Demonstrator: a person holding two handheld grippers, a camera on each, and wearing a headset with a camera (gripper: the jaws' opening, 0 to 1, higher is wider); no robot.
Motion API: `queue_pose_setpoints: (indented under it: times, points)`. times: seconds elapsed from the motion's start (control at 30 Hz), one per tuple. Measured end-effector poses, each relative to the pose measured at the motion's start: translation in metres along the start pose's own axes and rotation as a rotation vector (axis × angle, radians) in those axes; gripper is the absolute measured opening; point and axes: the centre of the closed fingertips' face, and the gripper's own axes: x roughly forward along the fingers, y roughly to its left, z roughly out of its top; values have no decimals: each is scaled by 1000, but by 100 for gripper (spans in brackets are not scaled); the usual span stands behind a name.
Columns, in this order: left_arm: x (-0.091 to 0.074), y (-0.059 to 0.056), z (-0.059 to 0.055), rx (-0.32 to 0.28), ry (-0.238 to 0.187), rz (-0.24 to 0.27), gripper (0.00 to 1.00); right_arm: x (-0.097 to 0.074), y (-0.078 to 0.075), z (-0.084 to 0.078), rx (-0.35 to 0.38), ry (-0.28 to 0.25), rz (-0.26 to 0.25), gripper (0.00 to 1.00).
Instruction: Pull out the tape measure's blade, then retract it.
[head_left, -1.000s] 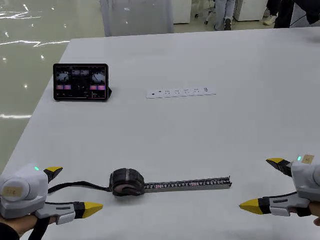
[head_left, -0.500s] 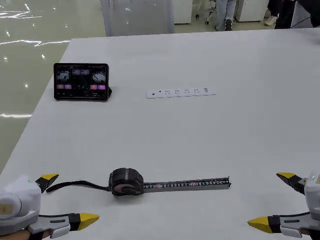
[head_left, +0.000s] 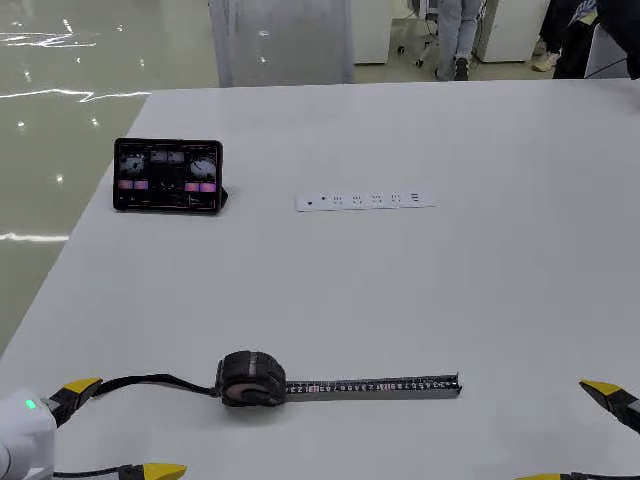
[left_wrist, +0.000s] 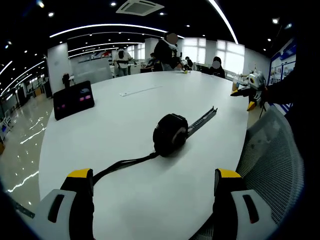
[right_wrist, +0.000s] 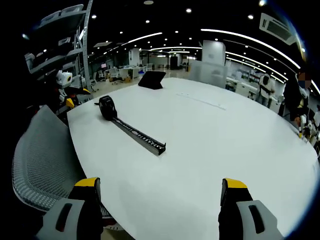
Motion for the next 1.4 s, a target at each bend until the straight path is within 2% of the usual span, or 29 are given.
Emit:
queue_pose_setpoints:
  times: [0.1, 0.27, 0.47, 0.73, 0.9, 1.13, 1.33, 1.4]
  points:
    - [0, -4, 1, 5, 2, -8, 99, -2, -1, -8, -1, 18, -1, 99]
    - [2, -4, 3, 5, 1, -15, 99, -7, 5, -12, -19, 45, 3, 99]
    - [5, -1, 8, 7, -2, -14, 99, -8, 6, -14, -22, 50, 3, 99]
    - [6, -5, 11, 19, 5, -14, 99, -8, 6, -16, -37, 56, 2, 99]
    - [10, -5, 10, 11, 18, -10, 99, -7, 0, -17, -31, 60, 2, 99]
    - [20, -10, 20, 12, 20, -12, 99, -6, -7, -13, -42, 68, -1, 99]
    - [33, -12, 38, -26, -21, 6, 98, -5, -5, -7, -60, 82, 11, 99]
    - [36, -11, 40, -38, -26, 11, 98, -4, -5, -5, -71, 89, 17, 99]
